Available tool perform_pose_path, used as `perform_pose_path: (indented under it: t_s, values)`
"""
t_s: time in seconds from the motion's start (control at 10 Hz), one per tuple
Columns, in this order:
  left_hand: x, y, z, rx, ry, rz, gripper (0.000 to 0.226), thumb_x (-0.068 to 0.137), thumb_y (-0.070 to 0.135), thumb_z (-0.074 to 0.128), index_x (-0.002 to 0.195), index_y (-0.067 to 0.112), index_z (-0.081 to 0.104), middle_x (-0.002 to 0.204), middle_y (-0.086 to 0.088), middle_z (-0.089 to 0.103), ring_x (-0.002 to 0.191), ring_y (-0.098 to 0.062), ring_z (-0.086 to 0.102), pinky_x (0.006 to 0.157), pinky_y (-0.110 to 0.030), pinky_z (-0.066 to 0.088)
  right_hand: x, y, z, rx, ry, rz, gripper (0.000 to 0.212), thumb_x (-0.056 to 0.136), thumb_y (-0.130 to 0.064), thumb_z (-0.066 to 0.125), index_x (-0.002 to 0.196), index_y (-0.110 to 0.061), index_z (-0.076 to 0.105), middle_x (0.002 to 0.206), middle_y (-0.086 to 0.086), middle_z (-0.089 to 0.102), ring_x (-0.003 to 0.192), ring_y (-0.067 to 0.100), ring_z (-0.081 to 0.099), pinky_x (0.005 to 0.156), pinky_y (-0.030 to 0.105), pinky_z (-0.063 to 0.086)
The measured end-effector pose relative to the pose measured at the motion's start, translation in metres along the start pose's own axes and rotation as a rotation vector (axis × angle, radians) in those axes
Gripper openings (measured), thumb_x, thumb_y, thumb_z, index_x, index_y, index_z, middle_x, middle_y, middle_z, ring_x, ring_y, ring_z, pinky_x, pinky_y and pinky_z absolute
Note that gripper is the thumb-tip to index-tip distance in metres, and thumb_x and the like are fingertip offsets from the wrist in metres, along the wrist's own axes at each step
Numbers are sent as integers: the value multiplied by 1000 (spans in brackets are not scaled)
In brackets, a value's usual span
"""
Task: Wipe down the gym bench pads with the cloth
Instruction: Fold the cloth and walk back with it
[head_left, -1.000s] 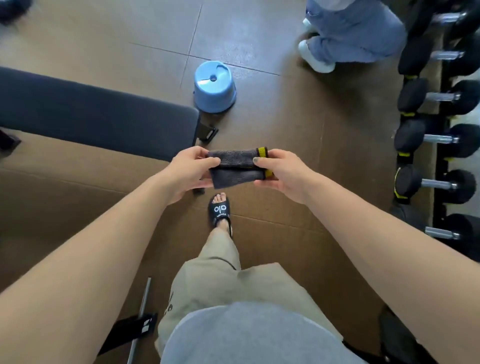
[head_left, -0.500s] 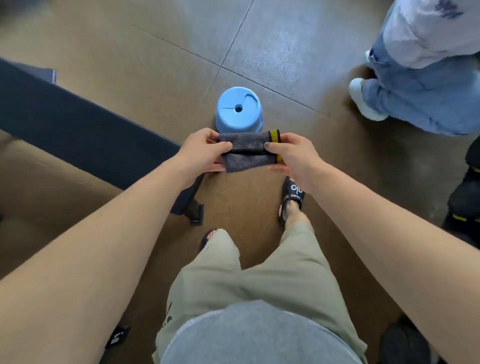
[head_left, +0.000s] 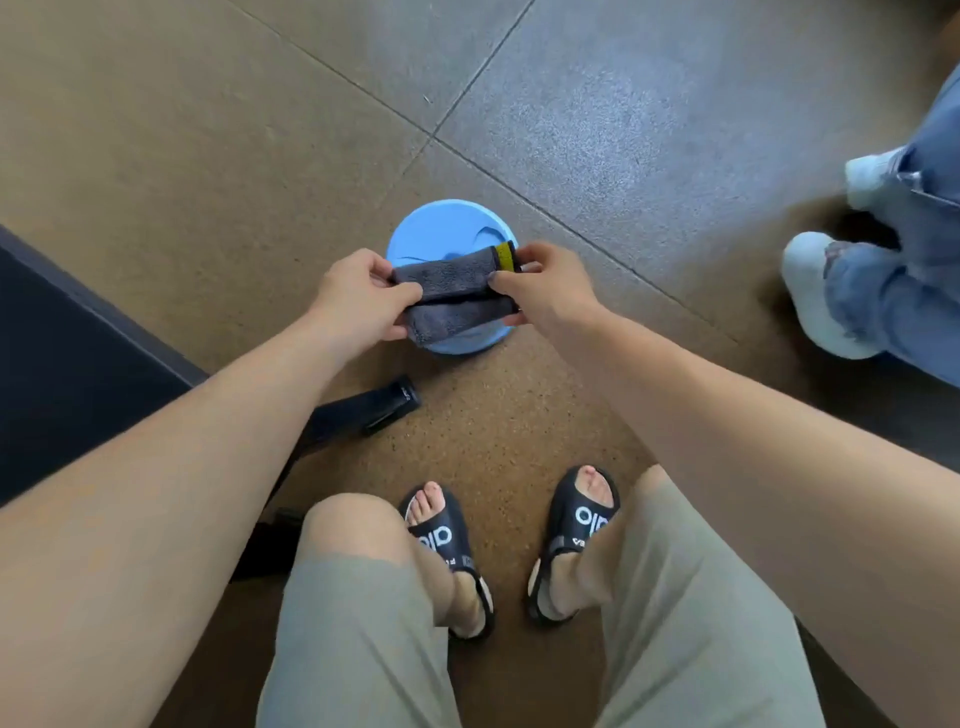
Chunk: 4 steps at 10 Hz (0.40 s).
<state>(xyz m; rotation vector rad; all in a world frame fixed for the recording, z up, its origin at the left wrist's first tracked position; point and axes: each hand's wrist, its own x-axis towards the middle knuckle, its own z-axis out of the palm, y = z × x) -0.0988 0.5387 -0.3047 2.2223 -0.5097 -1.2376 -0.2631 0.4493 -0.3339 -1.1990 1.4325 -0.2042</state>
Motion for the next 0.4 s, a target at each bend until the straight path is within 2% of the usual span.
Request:
perform_pose_path:
  t_s: [0.1, 0.2, 0.3, 0.4]
  values:
    - [79, -36, 34, -24, 53, 20, 21, 95, 9, 69, 110, 9, 54, 127, -23, 61, 90, -28, 67, 52, -22, 60, 80, 37, 22, -148, -6, -99, 21, 89, -17, 72, 110, -17, 65, 87, 3, 65, 54, 12, 67, 51, 26, 58]
    - [138, -64, 61, -30, 113, 48, 20, 95, 9, 69, 108, 9, 53, 121, -19, 59, 86, -28, 66, 51, -24, 60, 145, 63, 37, -262, -37, -197, 19, 93, -21, 68, 112, -20, 65, 88, 1, 66, 42, 6, 64, 41, 17, 45]
    - [182, -83, 78, -21, 149, 118, 24, 96, 14, 68, 113, 10, 53, 108, -10, 57, 81, -24, 66, 55, -28, 62, 193, 86, 49, -415, -36, -314, 28, 96, -25, 61, 122, -18, 67, 95, 7, 70, 67, 23, 72, 67, 31, 59]
    - [196, -100, 87, 310, 177, 148, 55, 93, 32, 70, 138, 15, 46, 120, -12, 64, 102, -33, 68, 91, -41, 56, 202, 97, 47, -794, 44, -488, 37, 101, -31, 53, 132, -13, 62, 113, 17, 60, 102, 38, 59, 87, 39, 48]
